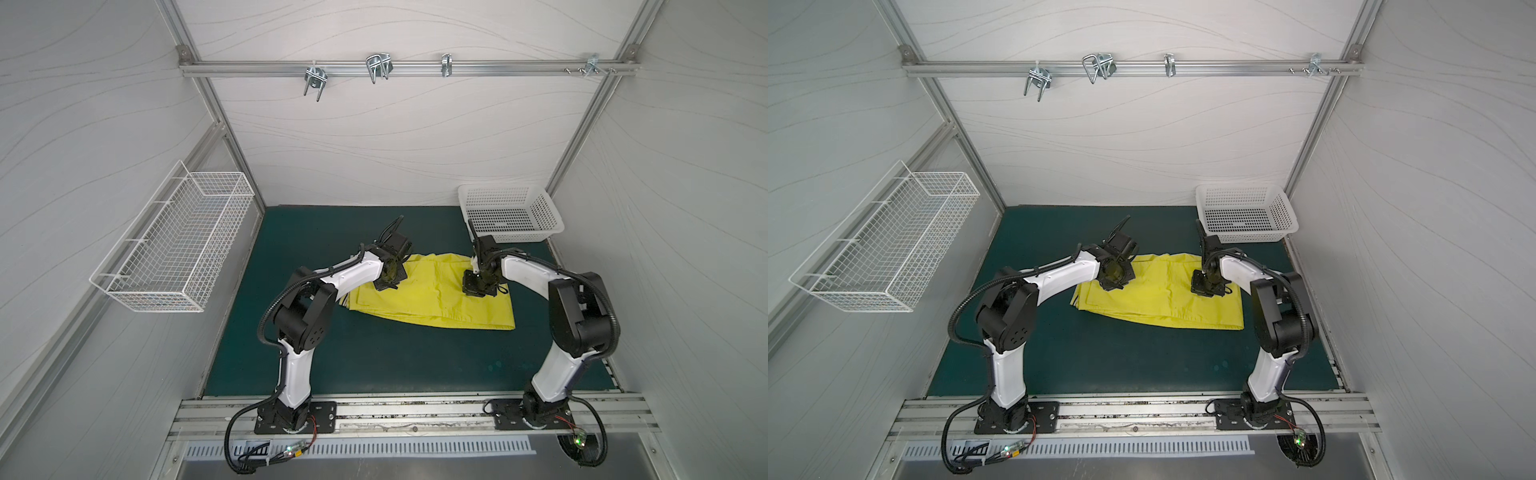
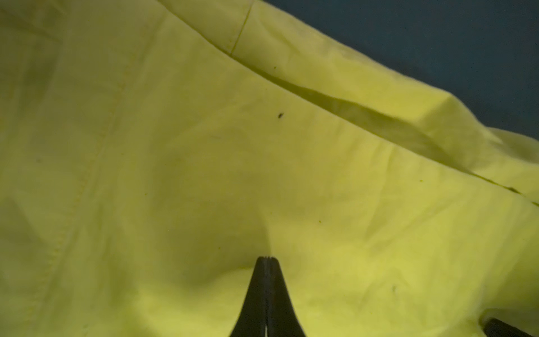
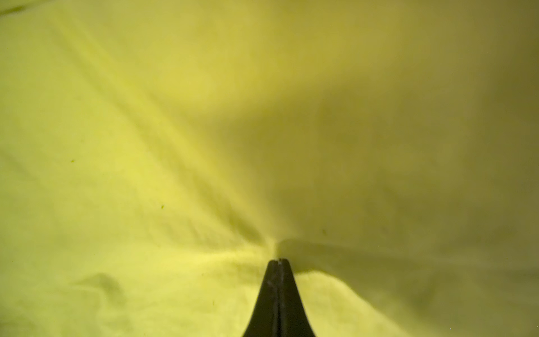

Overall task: Roll up the long pants
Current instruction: Adjust the long pant at the center of the board.

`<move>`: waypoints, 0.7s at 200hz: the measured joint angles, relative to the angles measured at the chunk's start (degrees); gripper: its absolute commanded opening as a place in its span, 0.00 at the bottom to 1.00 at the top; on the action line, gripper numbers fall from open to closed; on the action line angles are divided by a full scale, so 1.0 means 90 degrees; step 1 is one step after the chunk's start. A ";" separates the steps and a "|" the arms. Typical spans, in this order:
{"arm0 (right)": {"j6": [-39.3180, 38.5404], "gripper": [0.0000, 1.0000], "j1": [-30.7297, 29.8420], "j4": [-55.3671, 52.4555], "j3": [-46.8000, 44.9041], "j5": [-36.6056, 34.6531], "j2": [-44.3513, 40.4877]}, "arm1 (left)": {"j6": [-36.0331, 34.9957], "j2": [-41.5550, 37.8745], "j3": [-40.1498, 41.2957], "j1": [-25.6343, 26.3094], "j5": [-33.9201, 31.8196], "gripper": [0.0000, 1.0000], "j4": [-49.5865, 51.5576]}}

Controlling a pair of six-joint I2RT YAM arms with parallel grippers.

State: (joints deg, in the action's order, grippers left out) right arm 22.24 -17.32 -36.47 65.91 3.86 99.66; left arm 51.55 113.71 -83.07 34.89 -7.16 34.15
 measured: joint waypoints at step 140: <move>-0.0529 0.00 0.0709 -0.0333 -0.0056 -0.0097 0.0386 | -0.0627 0.1547 -0.2011 -0.0695 0.0629 0.00 0.1192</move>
State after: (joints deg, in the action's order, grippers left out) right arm 17.47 -10.94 -39.46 65.41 2.98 103.13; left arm 45.91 127.63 -101.16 28.64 -1.50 44.88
